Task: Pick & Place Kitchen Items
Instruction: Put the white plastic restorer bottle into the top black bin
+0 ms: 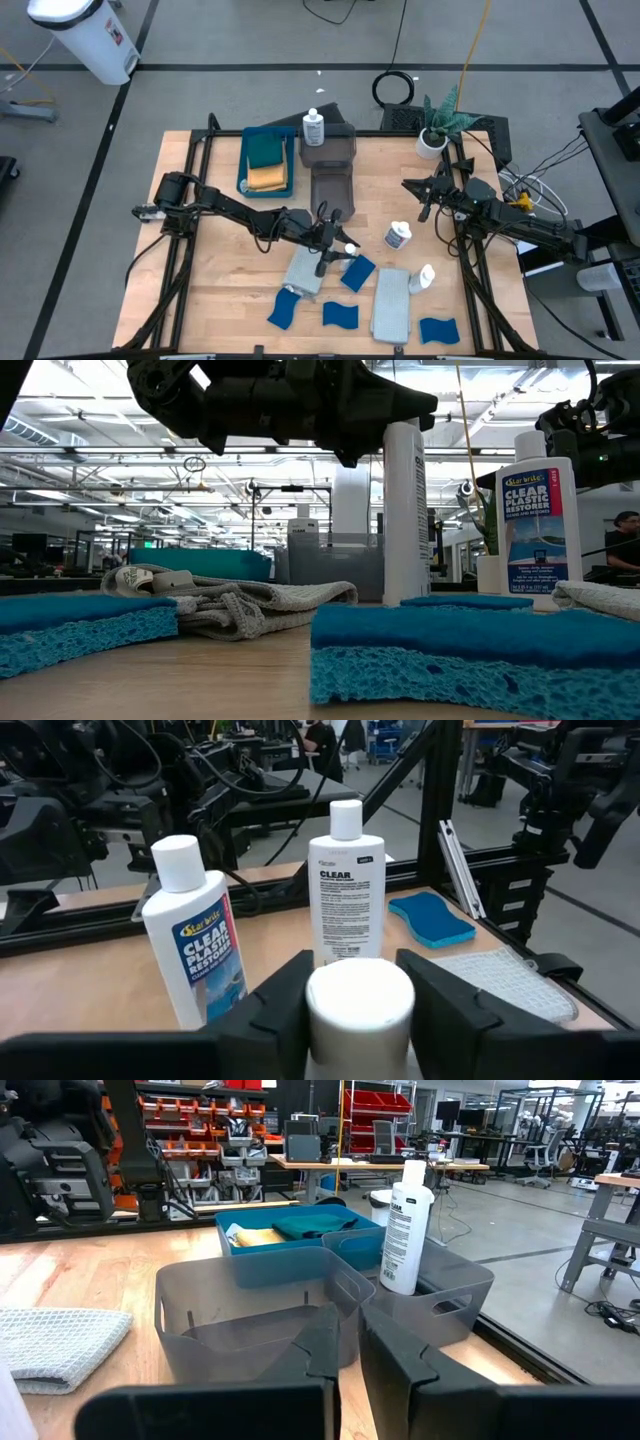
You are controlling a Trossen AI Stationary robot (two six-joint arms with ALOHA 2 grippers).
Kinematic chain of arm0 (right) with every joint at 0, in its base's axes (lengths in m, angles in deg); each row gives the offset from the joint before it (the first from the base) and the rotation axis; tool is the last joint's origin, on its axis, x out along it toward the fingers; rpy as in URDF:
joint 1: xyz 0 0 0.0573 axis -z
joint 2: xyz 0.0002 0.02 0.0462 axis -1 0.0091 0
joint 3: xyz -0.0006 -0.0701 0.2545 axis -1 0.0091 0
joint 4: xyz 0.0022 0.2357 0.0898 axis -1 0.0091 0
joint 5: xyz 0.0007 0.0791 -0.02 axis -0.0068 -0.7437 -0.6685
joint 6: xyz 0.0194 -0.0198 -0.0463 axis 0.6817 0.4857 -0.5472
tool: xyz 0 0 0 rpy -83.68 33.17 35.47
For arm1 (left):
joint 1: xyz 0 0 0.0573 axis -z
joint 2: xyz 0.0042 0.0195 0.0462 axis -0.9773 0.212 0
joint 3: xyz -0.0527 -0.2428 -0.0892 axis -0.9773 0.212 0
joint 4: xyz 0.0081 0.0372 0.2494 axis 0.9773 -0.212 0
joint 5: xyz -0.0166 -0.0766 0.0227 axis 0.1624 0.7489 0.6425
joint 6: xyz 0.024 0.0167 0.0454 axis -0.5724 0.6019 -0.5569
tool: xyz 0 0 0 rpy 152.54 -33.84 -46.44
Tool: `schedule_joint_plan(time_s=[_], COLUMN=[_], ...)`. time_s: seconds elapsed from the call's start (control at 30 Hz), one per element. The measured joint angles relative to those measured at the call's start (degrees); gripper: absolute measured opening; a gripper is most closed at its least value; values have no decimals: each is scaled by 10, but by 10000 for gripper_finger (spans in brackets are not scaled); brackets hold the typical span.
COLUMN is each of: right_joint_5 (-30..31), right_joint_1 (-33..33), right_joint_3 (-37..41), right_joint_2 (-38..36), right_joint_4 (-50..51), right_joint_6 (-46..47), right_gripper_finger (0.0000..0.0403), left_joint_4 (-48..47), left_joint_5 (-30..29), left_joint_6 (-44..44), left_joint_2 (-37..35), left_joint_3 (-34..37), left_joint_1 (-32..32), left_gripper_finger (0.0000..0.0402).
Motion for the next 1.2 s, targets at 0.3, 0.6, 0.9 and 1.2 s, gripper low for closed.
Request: schedule_joint_plan(time_s=[0.3,0.6,0.9,1.2], right_joint_5=[0,0,0,0], right_joint_1=[0,0,0,0], right_joint_3=[0,0,0,0], right_joint_2=[0,0,0,0], right_joint_4=[0,0,0,0], right_joint_6=[0,0,0,0], right_gripper_finger=[20,20,20,20], left_joint_4=[0,-4,-15,-16], left_joint_5=[1,0,0,-17], left_joint_6=[-1,10,16,33], left_joint_2=[0,0,-2,-2], left_joint_3=[0,0,0,0], left_joint_1=[0,0,0,-1], left_gripper_finger=[121,117,117,123])
